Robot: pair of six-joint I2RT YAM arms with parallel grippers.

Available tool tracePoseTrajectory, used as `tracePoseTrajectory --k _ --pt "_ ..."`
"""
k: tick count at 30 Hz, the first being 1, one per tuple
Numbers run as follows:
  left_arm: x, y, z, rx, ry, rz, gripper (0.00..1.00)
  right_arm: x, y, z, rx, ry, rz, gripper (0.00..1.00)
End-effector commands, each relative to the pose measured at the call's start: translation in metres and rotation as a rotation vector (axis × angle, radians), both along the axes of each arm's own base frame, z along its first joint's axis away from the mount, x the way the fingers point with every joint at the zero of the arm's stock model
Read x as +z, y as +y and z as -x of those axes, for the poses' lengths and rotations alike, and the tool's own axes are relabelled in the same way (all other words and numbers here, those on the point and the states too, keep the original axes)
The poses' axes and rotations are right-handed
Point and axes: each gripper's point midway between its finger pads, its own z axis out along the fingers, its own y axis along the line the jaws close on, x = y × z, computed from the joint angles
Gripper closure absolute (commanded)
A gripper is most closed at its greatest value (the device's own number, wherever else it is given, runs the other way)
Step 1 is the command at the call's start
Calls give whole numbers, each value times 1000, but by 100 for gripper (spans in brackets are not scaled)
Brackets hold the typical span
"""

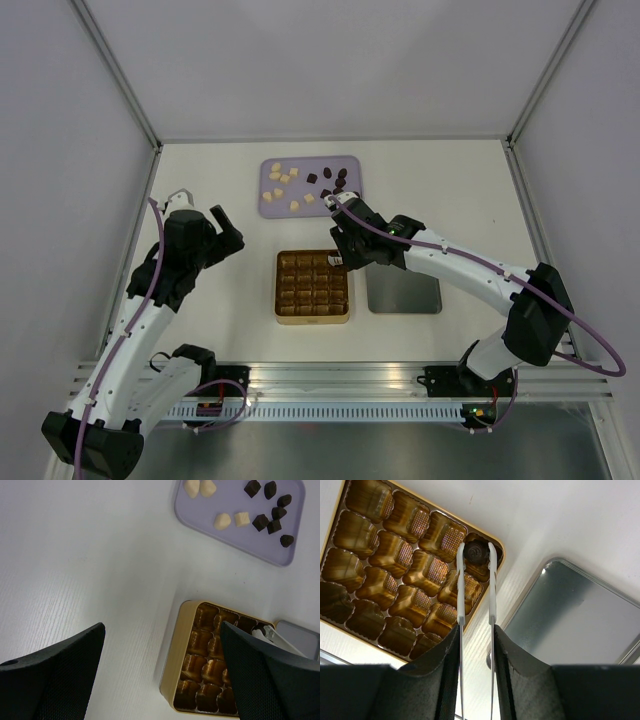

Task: Pack the chocolate
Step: Place the fake chocolate in the packing box.

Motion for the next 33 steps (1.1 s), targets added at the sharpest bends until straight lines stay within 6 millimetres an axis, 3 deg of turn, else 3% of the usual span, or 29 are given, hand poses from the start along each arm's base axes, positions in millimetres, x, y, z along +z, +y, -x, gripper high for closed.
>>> tracePoseTrajectory --k 1,33 --pt "5 -4 -3 -8 -29 18 0 9 6 -5 -13 -22 -16 64" --pt "3 -4 -4 -10 -25 17 0 12 9 -5 -1 -23 -20 61"
